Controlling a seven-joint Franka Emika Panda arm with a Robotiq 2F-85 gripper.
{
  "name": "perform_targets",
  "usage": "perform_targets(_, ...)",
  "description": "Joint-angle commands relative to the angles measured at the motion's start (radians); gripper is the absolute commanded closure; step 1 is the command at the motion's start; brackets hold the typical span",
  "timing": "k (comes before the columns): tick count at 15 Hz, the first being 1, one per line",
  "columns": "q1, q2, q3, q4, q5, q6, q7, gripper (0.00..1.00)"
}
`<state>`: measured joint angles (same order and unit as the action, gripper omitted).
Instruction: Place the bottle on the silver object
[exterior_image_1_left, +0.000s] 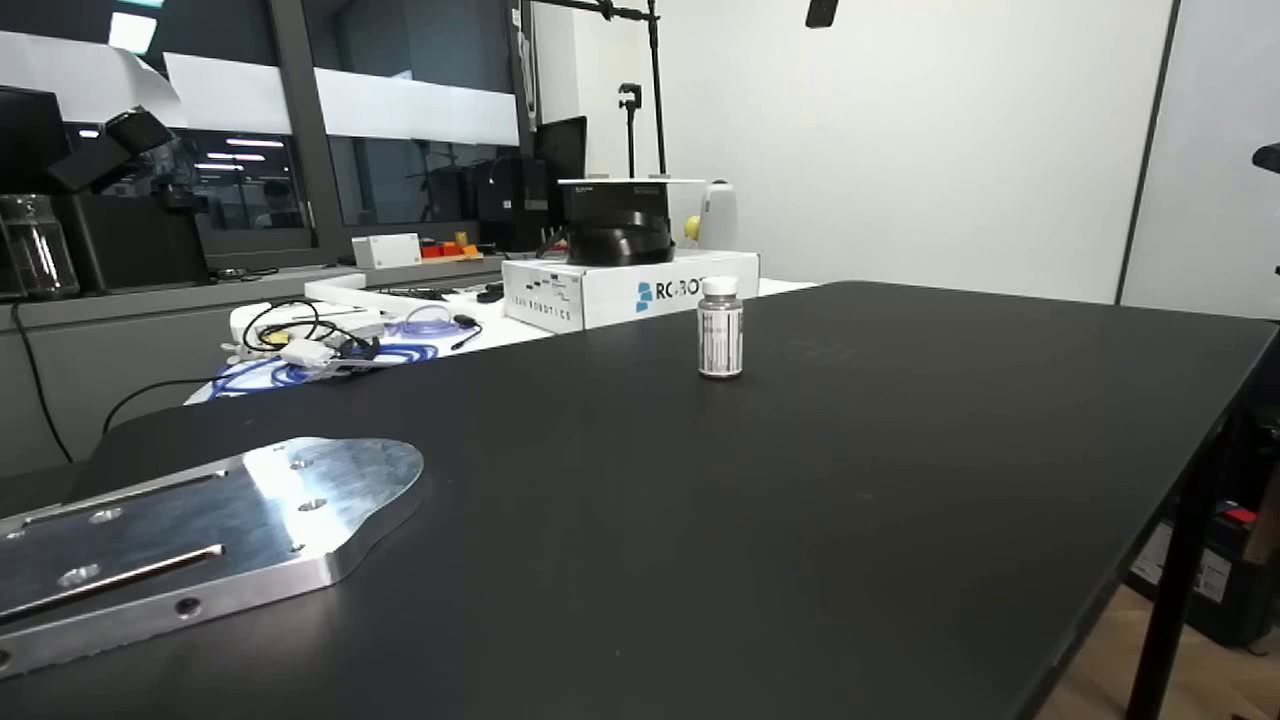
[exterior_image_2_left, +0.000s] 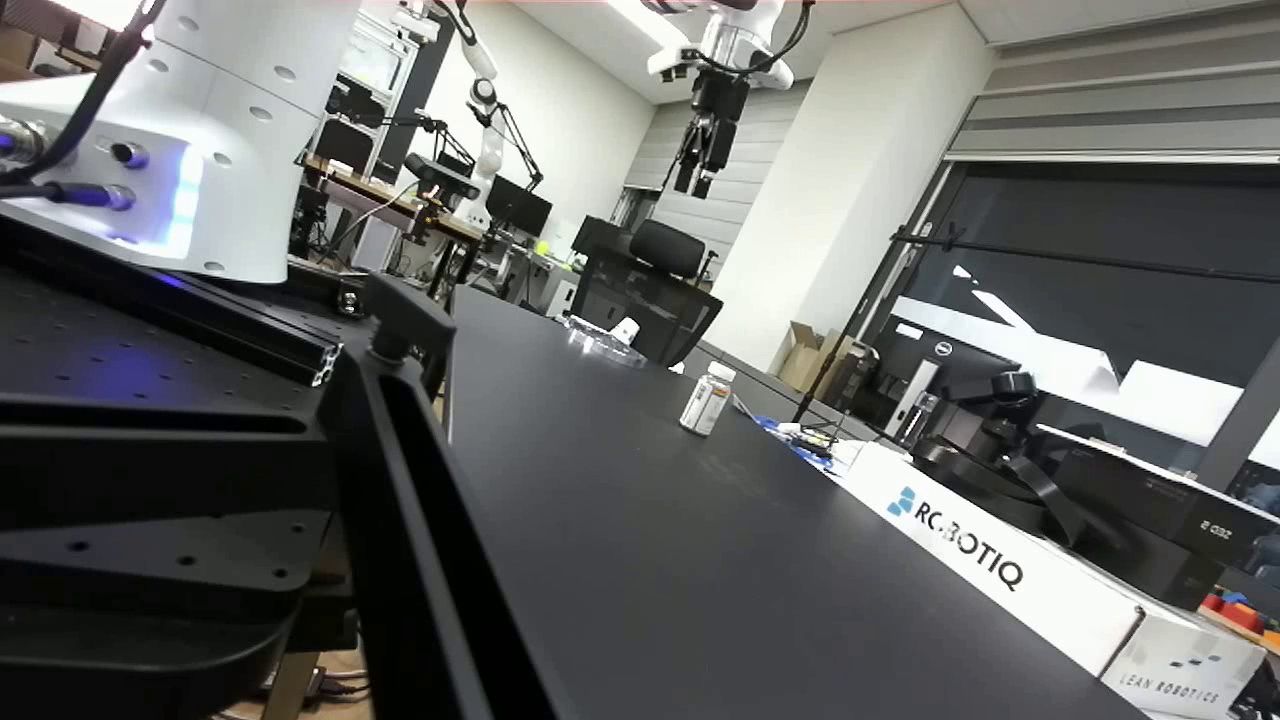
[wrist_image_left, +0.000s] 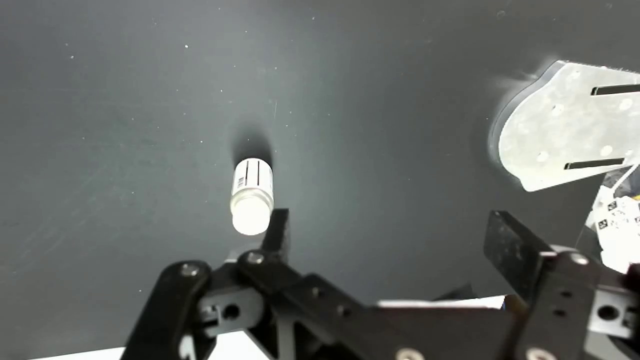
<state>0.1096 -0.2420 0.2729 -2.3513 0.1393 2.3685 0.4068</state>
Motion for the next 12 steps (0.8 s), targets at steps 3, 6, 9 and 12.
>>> perform_targets(3,0.016,0.001,-0.016,0.001,-0.006,-0.002,0.003,0.0)
perform_targets(6,0.008,0.017,-0.017,0.013,-0.026,0.009,0.003,0.0)
perform_targets(9,-0.017,0.097,-0.045,0.07,-0.058,0.048,-0.02,0.0)
perform_targets(12,-0.042,0.21,-0.085,0.156,-0.106,0.087,-0.031,0.0)
